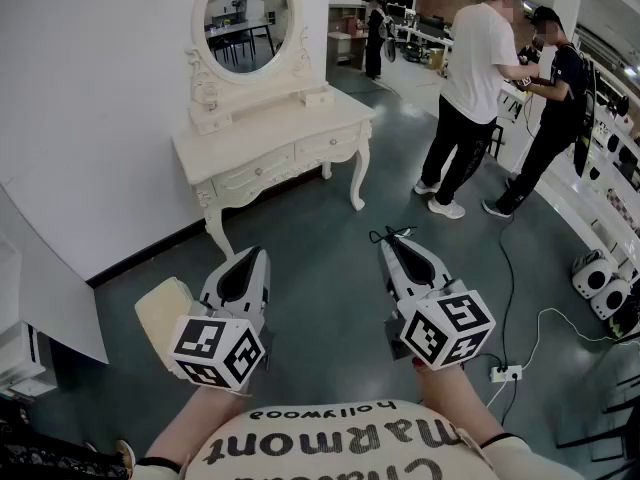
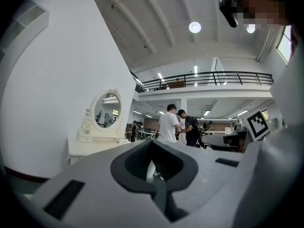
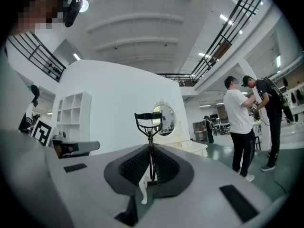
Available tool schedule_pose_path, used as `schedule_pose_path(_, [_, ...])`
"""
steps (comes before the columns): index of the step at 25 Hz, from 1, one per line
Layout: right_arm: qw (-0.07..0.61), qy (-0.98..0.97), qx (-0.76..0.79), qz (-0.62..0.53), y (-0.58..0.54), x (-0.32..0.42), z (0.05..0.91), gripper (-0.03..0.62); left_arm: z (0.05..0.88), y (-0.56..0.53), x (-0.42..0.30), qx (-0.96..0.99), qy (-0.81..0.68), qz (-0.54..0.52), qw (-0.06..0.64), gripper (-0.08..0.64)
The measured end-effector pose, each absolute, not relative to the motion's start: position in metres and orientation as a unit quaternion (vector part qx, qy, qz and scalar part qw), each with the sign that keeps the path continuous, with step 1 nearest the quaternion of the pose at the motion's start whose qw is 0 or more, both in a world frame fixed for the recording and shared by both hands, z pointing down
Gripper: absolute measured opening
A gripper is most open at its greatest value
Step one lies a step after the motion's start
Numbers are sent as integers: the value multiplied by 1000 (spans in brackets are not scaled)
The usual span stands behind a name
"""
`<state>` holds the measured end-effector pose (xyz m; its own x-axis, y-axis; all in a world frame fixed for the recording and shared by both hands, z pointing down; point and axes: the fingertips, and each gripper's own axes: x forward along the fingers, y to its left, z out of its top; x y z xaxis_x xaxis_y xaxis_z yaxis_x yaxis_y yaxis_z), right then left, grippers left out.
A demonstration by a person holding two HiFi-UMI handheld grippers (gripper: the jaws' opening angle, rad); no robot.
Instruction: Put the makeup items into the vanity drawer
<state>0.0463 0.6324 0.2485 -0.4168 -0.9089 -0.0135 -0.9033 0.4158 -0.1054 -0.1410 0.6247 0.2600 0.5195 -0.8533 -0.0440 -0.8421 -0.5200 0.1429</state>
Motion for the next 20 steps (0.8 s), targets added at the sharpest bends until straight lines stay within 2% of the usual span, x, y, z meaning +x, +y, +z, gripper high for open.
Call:
schedule_pose_path(9, [50,836,-544,-55,628,44,252,38,265,621,-147,873,-482,-53,57,9])
schedule_pose_path(20, [34,826,-558,-76,618,21,295,38,306,605,-170,878,-472,-30,76,9])
